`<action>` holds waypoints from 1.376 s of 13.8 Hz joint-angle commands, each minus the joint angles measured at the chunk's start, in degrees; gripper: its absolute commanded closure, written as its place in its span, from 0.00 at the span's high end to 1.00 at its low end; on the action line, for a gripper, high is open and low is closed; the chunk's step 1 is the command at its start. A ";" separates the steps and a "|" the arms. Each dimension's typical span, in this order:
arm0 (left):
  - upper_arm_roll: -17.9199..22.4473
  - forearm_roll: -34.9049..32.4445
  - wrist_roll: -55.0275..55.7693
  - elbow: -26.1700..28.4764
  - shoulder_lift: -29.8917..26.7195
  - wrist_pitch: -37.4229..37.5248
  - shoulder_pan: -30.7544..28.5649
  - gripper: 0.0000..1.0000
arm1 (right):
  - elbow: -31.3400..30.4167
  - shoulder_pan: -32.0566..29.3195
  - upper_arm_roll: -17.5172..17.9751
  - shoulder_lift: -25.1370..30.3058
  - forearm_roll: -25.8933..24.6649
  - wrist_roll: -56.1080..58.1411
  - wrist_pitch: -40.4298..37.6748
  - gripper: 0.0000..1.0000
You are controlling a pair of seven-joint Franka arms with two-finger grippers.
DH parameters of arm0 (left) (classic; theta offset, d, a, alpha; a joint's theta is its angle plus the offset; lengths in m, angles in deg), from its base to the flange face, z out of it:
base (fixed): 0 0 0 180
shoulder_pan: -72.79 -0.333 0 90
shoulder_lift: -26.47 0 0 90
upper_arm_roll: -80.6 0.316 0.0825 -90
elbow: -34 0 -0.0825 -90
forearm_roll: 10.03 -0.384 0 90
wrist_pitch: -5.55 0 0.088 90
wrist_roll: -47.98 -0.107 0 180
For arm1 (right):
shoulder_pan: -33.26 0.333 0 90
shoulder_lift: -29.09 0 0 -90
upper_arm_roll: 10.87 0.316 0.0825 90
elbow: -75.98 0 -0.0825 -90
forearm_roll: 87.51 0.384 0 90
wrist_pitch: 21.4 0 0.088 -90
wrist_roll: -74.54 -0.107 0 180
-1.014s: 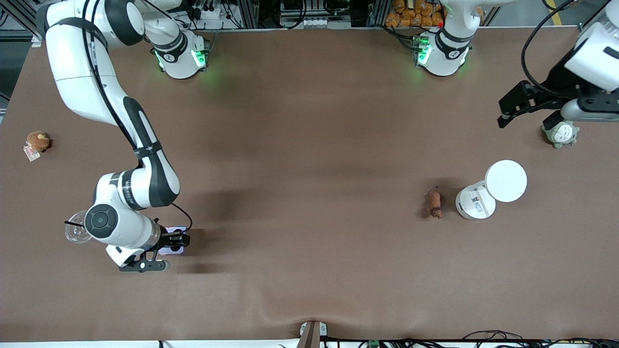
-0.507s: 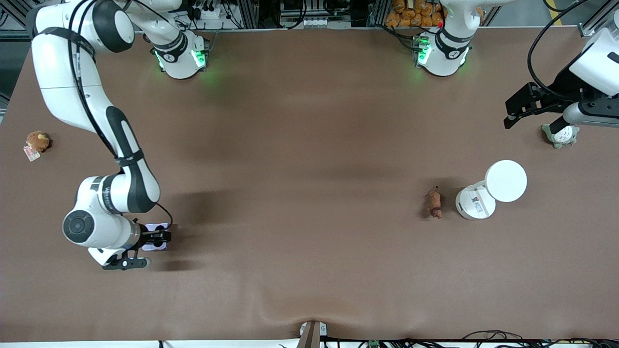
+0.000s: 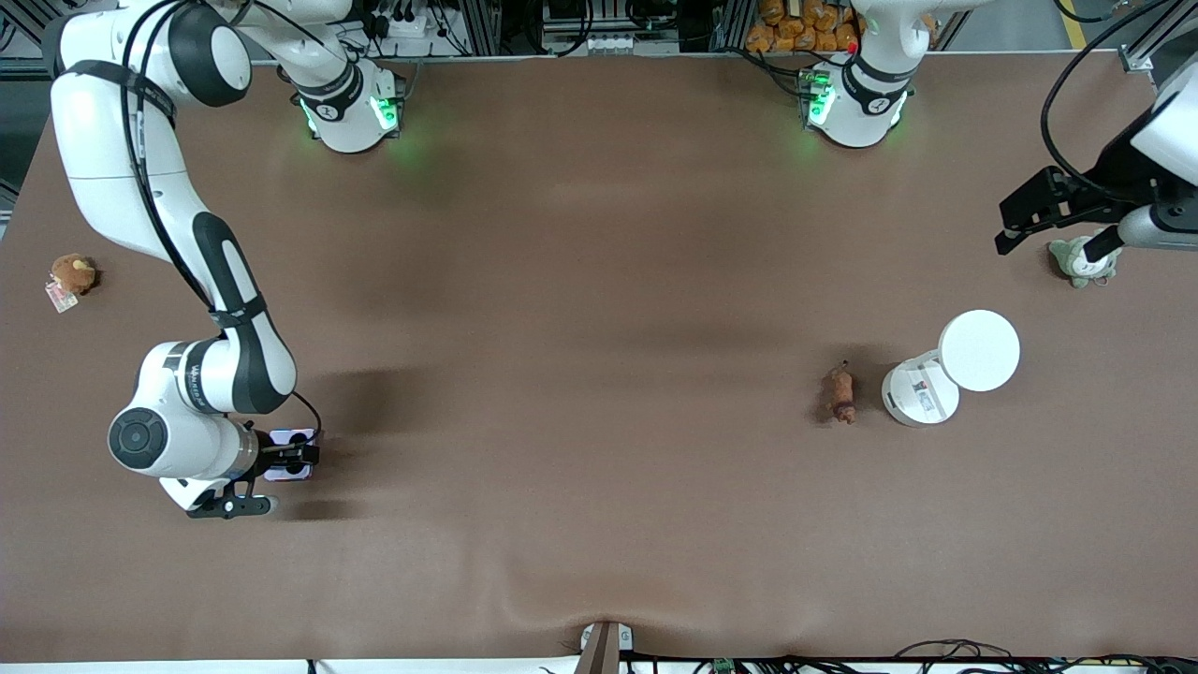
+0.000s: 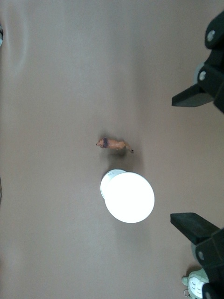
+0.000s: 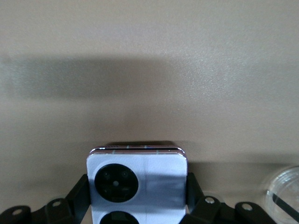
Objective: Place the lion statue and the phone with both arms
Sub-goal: 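Lower the held phone onto the table beside the glass cup with the right gripper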
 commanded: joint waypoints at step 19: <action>10.19 0.24 -1.31 -0.23 -1.37 3.12 4.90 1.00 | 0.66 -1.36 1.09 2.82 -1.30 0.33 -0.16 1.00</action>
